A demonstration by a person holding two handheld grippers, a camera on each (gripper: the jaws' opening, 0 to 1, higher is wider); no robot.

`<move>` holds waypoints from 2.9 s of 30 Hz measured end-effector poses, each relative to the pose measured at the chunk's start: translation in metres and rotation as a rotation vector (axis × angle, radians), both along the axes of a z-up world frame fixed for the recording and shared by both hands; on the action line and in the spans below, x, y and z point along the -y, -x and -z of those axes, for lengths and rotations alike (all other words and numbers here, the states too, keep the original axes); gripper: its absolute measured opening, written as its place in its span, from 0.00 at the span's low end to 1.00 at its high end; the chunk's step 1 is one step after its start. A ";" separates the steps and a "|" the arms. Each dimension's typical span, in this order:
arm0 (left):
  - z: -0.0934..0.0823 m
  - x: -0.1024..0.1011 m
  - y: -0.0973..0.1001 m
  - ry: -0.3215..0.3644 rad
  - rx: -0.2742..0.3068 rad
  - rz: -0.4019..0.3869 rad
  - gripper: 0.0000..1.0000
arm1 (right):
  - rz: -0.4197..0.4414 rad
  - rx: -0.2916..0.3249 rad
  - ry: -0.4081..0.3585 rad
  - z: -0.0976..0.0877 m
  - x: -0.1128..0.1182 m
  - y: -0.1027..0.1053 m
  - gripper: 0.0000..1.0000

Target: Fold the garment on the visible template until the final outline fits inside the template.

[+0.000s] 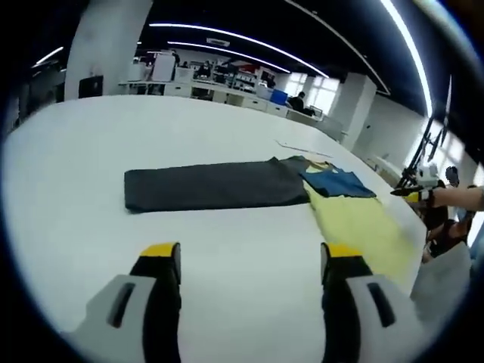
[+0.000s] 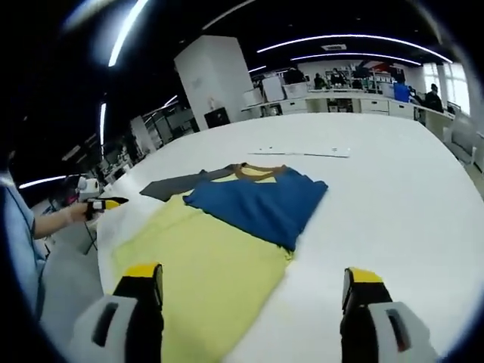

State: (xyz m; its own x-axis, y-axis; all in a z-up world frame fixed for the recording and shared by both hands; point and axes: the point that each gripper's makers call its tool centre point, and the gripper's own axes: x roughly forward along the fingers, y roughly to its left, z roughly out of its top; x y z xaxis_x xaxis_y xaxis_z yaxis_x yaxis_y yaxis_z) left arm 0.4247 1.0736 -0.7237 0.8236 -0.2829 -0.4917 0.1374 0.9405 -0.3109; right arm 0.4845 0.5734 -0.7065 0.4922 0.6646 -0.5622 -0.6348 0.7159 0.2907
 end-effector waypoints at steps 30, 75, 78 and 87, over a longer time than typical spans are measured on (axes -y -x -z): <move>0.027 -0.089 -0.045 0.043 -0.055 -0.321 0.31 | 0.045 -0.031 0.005 -0.009 0.035 0.038 0.96; -0.053 0.062 -0.130 0.163 0.152 0.029 0.00 | 0.094 -0.049 -0.021 -0.001 0.044 0.070 0.94; -0.062 0.082 -0.137 0.183 0.170 0.057 0.00 | 0.098 -0.049 -0.024 -0.001 0.047 0.072 0.94; -0.091 0.142 -0.161 0.233 0.217 0.159 0.00 | 0.127 -0.066 -0.042 0.005 0.051 0.078 0.94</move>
